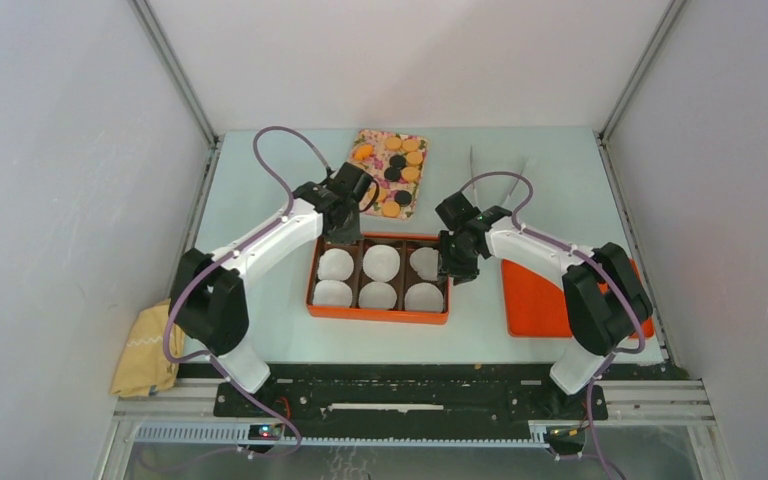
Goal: Pack the cookies
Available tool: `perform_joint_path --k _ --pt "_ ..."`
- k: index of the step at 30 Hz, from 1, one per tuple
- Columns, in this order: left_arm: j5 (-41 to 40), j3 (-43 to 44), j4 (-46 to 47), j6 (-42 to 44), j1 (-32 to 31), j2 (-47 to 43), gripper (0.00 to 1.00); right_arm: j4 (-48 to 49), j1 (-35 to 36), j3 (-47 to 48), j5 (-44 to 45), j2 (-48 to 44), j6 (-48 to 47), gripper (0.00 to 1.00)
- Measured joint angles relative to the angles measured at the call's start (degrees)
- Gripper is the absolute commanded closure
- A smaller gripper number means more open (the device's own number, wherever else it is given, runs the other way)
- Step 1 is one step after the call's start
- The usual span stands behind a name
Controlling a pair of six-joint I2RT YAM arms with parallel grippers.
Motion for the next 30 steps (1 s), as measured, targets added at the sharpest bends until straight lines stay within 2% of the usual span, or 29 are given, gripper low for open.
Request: perform_joint_path --k 2,3,11,13,17,22,30 --pt "-0.2 0.0 -0.2 0.0 0.2 0.0 1.0 -0.1 0.2 0.0 0.0 -0.3 -0.5 0.19" --pt "-0.2 0.0 -0.3 0.0 0.2 -0.1 1.0 -0.3 0.3 0.0 0.2 -0.4 -0.7 0.17" --pt "-0.3 1.1 -1.9 0.0 0.3 -0.1 1.0 -1.7 -0.7 0.2 4.0 -4.6 -1.2 0.1" --pt "-0.6 3.7 -3.3 0.0 0.3 0.0 1.0 -2.2 -2.3 1.8 4.4 -5.7 -1.3 0.04" --pt "-1.1 12.9 -4.0 0.6 0.7 0.5 0.99 -2.3 -7.0 8.5 6.3 -4.4 -2.7 0.01" --pt "0.6 21.4 -2.6 1.0 3.0 2.3 1.0 -2.6 -12.2 18.0 9.7 3.0 -4.9 0.0" --pt "2.9 18.9 -1.3 1.0 5.5 3.5 1.0 -7.5 -18.0 32.5 12.7 20.4 -7.1 0.0"
